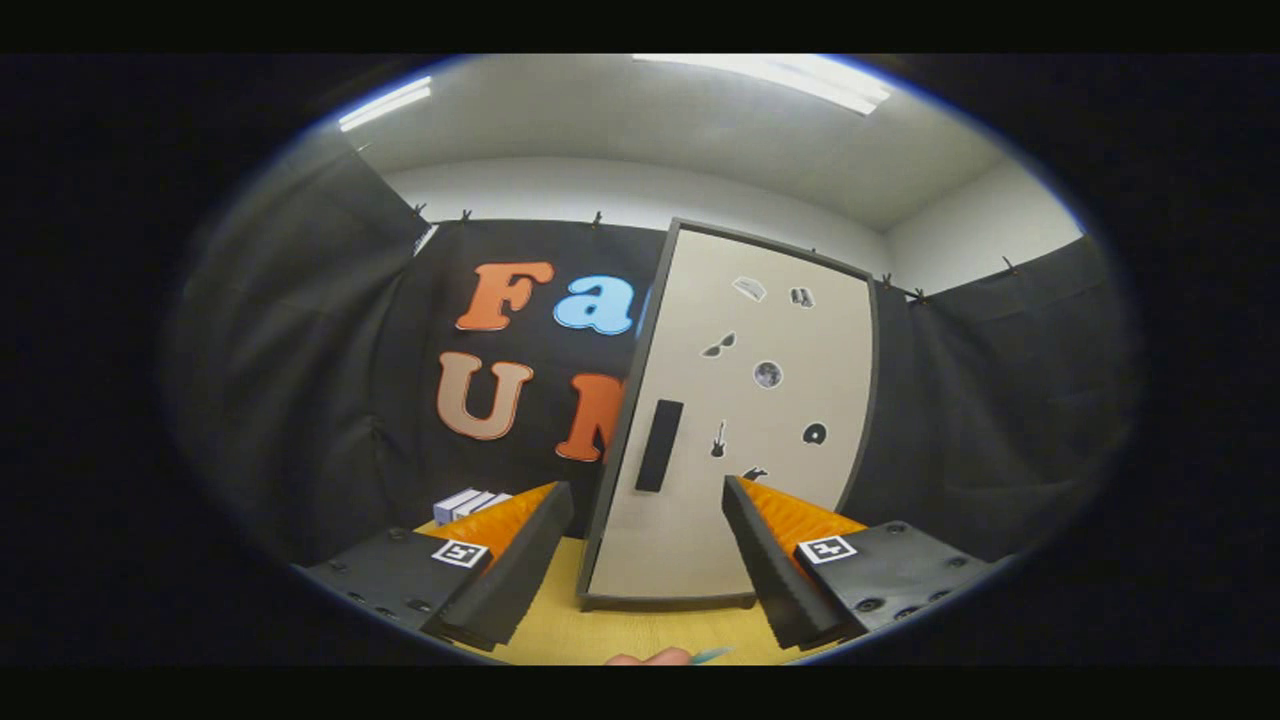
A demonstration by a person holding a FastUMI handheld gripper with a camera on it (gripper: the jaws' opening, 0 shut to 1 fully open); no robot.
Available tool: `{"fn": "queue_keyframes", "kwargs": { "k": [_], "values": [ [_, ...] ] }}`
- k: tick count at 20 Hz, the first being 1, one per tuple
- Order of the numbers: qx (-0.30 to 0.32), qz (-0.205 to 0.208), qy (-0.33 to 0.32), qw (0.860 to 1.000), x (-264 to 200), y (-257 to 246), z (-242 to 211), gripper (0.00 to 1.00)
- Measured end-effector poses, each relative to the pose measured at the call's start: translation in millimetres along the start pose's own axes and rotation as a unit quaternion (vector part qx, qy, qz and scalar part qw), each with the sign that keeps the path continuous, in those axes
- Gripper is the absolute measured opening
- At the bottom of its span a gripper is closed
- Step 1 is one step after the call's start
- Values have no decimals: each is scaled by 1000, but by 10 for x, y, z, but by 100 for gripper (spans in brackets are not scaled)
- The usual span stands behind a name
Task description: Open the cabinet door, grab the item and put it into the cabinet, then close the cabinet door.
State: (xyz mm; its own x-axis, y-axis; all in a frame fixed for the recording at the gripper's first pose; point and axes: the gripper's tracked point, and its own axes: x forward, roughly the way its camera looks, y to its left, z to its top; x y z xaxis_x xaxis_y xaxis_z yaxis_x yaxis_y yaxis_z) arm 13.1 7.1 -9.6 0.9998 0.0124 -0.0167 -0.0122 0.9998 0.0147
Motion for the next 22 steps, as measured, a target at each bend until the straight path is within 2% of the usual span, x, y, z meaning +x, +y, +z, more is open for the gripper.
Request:
{"fn": "queue_keyframes", "kwargs": {
  "k": [3, 7, 9, 13, 16, 22],
  "values": [
    [3, -10, 1, 1000, 130, -65, 8, 97],
    [7, -71, 25, 997, 597, -404, -43, 97],
    [21, -82, 36, 996, 882, -495, -101, 97],
    [59, -63, 44, 995, 1444, -495, -258, 97],
    [80, -30, 47, 995, 1807, -381, -354, 97],
    [105, 14, 70, 992, 2230, -139, -610, 97]
  ]
}}
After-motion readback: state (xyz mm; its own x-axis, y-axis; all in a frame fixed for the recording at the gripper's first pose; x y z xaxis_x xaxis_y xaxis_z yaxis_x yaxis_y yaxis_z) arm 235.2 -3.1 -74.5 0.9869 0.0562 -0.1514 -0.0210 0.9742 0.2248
